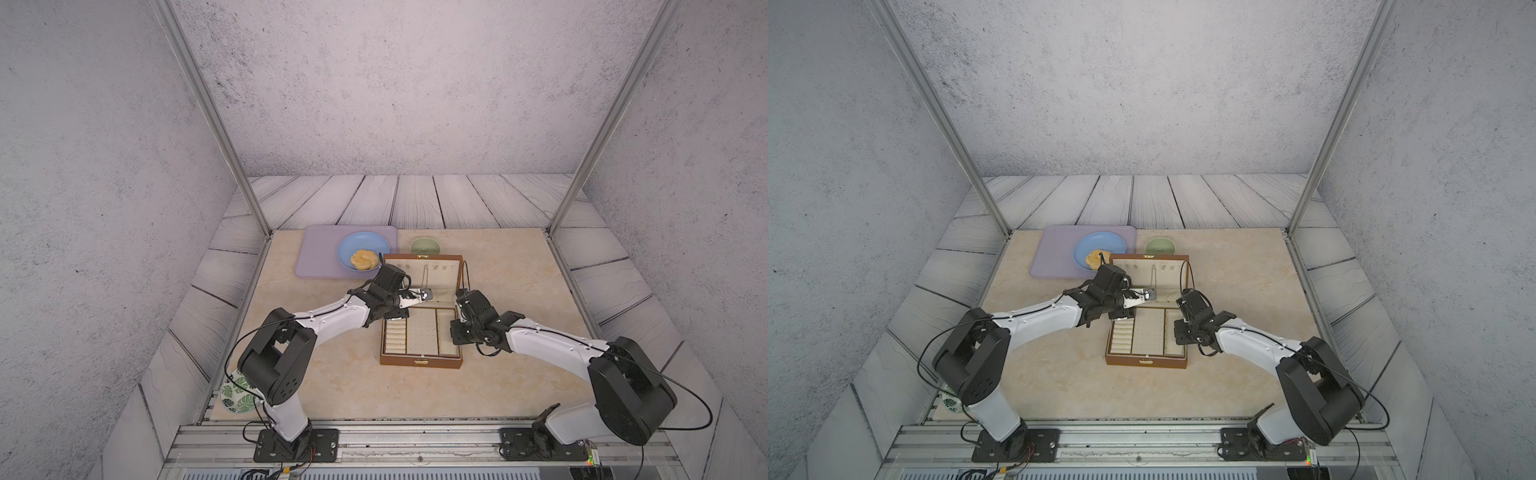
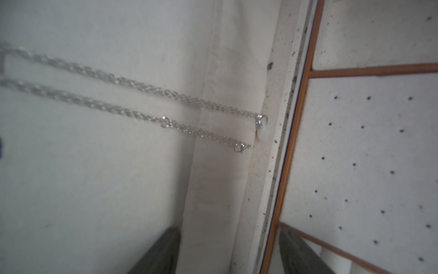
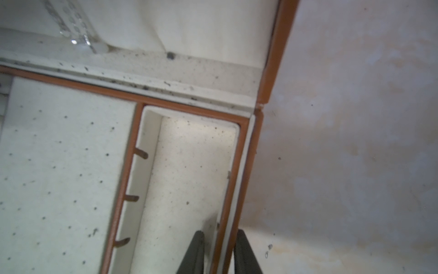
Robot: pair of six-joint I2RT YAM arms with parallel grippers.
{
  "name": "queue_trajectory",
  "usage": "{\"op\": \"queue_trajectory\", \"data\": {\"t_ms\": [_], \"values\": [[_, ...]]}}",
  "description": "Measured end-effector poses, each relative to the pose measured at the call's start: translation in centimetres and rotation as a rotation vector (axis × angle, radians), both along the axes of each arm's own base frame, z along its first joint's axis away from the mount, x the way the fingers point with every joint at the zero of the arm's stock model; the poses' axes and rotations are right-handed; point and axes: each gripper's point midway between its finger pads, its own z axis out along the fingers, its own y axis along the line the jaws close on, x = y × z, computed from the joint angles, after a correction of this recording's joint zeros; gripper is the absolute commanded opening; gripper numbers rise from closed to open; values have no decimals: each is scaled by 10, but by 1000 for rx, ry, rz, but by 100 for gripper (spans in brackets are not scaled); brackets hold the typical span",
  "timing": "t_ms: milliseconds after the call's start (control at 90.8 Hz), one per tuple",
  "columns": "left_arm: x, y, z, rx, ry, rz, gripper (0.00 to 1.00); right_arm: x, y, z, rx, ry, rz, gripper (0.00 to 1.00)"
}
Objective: Put jewelry chain into jewelry box
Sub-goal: Open the storage slot of the jewelry box.
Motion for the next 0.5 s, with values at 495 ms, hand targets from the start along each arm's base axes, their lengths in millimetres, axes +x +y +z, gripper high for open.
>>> {"op": "queue_trajectory", "data": {"t_ms": [495], "values": [[-4, -13, -3, 17, 32, -16, 72, 4, -1, 0, 4, -14, -9, 21]]}}
